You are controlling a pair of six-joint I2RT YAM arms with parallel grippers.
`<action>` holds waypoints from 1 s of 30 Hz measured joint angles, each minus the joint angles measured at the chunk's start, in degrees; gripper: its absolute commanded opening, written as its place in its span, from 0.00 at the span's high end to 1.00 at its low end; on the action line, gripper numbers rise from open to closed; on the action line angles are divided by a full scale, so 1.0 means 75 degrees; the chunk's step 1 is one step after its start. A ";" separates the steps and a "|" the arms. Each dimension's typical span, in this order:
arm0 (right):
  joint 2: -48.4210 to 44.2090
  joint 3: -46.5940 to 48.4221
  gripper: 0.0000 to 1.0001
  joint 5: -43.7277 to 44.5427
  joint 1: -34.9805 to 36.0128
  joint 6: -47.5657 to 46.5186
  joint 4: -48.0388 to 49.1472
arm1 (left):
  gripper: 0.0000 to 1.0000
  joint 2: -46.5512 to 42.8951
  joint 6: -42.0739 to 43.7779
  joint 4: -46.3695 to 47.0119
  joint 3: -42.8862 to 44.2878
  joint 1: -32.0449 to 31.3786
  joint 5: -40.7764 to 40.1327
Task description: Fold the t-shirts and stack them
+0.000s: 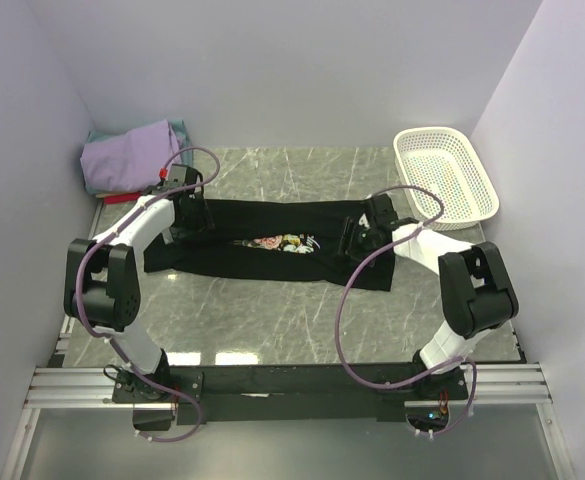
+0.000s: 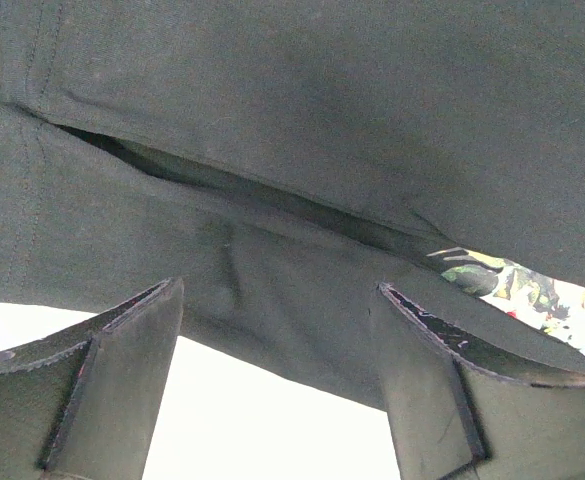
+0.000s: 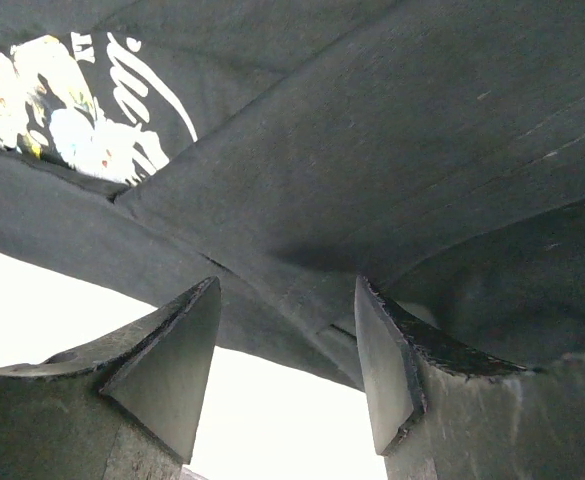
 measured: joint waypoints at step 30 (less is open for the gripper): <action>-0.0799 -0.0166 0.37 0.0973 0.0659 0.0478 -0.0443 | 0.22 0.0134 0.0166 -0.0006 0.0000 0.0000 0.0058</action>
